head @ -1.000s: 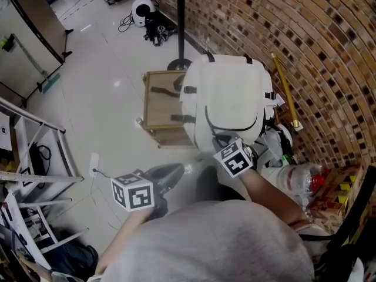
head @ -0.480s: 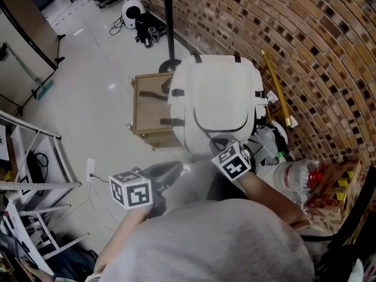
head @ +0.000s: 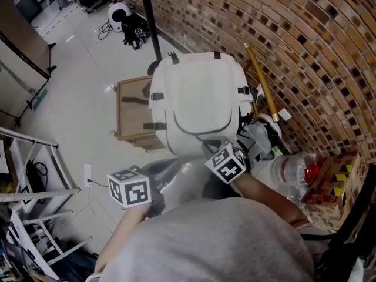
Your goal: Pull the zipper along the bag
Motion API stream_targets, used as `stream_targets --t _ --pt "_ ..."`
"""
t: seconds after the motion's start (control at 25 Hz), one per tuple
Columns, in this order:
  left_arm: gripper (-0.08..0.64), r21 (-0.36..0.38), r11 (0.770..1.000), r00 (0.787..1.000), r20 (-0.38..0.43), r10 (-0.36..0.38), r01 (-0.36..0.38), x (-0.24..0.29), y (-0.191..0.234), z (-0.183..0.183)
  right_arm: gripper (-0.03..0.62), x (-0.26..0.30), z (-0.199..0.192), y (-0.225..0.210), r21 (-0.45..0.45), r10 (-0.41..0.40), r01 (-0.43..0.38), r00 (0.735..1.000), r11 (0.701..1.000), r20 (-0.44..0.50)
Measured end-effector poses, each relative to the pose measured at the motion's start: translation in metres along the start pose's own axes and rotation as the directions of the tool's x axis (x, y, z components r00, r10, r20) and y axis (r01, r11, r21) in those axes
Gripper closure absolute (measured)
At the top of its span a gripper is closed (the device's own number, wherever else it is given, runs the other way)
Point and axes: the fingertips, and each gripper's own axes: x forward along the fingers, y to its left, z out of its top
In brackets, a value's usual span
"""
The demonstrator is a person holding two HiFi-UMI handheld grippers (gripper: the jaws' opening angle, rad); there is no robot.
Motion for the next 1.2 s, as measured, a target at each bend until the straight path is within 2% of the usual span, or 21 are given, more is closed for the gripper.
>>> stream_targets --t 0.48,1.2 --pt "0.56 -0.014 1.0 0.999 -0.027 0.017 -0.018 0.042 -0.019 -0.009 0.563 -0.012 -0.019 -0.021 -0.005 0.042 -0.042 0.999 0.999 0.019" --pt "0.56 0.004 1.0 0.996 -0.089 -0.017 0.018 0.09 -0.034 -0.006 0.563 -0.029 -0.046 -0.059 0.048 0.013 -0.014 1.0 0.999 0.018"
